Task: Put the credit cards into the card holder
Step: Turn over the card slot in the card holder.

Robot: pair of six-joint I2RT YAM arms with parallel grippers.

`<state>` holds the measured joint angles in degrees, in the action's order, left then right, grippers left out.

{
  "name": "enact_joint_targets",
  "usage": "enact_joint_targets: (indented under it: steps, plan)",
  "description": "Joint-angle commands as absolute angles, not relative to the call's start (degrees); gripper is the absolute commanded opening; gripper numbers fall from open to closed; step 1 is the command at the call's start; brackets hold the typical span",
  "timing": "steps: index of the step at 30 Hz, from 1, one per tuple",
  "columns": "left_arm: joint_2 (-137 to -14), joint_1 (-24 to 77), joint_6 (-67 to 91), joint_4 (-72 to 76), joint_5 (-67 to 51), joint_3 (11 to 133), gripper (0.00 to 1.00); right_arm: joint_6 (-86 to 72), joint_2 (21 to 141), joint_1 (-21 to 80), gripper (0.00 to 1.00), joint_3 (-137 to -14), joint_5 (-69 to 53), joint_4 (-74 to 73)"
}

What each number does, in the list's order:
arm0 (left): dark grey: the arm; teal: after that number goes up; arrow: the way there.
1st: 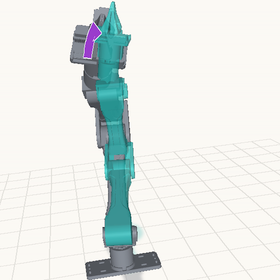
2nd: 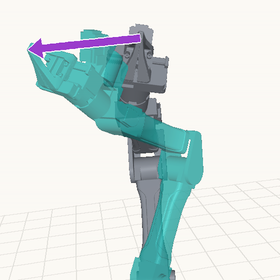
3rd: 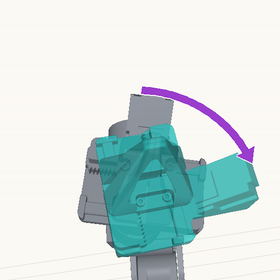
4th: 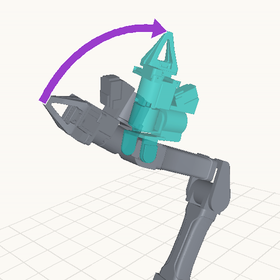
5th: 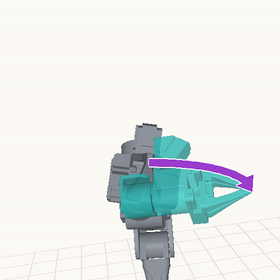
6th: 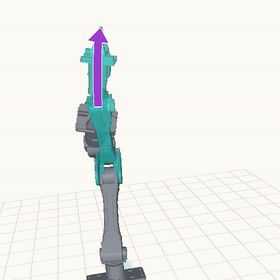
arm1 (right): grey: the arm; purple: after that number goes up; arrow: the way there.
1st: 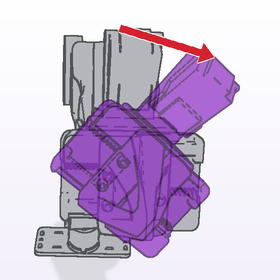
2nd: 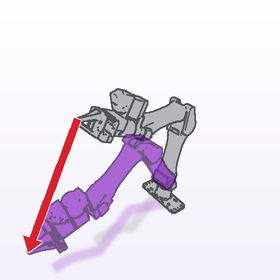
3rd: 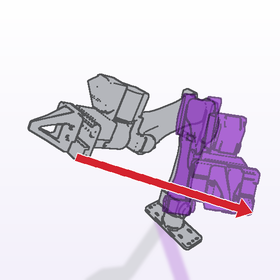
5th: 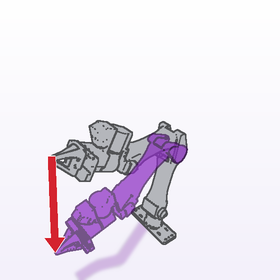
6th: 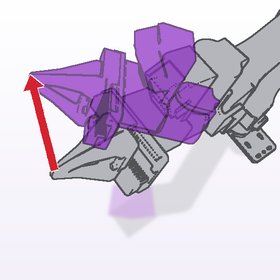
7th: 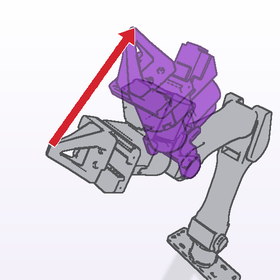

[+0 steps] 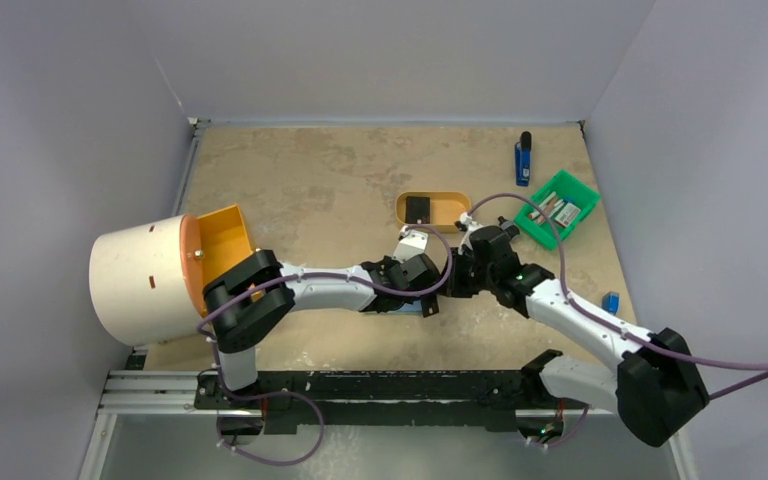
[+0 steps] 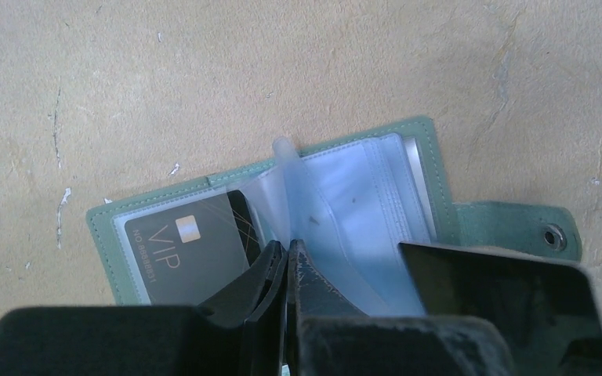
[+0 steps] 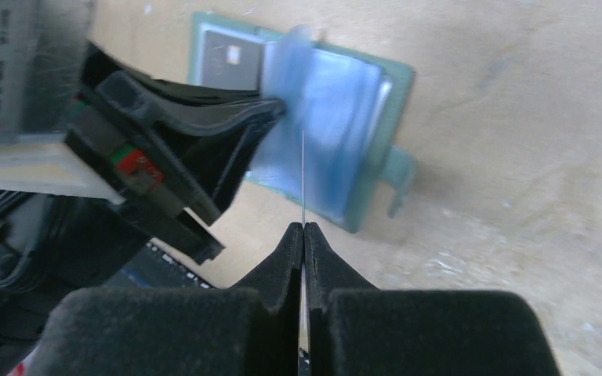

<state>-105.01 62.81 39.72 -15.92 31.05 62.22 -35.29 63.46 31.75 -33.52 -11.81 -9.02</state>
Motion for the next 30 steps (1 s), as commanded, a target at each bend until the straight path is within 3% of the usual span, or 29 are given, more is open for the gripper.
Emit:
enact_joint_targets:
  steps: [1,30]
  plan:
    - [-103.8,62.8,40.3,-16.8,32.5,60.7,0.00,-33.5,65.8,31.7,0.00,-36.0,-21.8,-2.6]
    - [-102.0,62.8,41.2,-15.9,32.9,59.5,0.00,-36.9,72.3,31.7,0.00,-34.6,-17.1,-4.2]
